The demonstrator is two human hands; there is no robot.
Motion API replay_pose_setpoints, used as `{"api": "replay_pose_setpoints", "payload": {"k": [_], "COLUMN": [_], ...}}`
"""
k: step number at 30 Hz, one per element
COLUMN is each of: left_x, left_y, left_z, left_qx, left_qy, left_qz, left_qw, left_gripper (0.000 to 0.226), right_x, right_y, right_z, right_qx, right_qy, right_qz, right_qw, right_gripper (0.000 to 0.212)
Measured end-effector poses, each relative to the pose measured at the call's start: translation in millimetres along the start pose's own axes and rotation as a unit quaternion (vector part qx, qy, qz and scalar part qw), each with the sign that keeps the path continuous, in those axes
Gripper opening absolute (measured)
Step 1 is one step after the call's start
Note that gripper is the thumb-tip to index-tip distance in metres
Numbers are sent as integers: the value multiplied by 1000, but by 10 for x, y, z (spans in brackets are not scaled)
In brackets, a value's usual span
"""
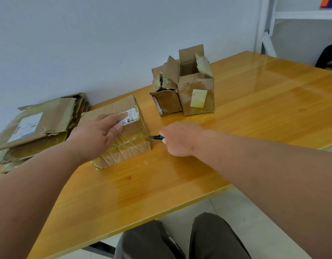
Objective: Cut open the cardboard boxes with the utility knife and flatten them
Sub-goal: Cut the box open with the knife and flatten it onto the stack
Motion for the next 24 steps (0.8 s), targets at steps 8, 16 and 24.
{"api": "replay_pose_setpoints", "payload": {"k": [8, 16, 24], "left_x": [8, 37, 20], "left_y": [8, 27, 23], "left_z": [6, 11, 17], "left_qx": [-8, -10, -9], "left_qy": [10, 0, -2], "left_qz": [-1, 7, 2], "left_qw": [1000, 1000, 1000], "left_gripper": [63, 67, 66], "right_x": [-62, -59, -90], "right_y": [-35, 36, 33], "right_z": [57, 45, 18], "right_qx": [-21, -78, -105], "right_qy": [-11, 14, 31], "right_qz": [1, -16, -9], "right_qw": [1000, 997, 994], "right_gripper": [21, 24, 28]}}
Point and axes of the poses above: each hand's wrist, its own y-axis towards the middle knuckle, its own z-axis out of the palm, x = y × z, the point moved 1 cm from there along y, towards the middle knuckle, and after that the axes turned 2 degrees about -z, right-handed, at the moved point
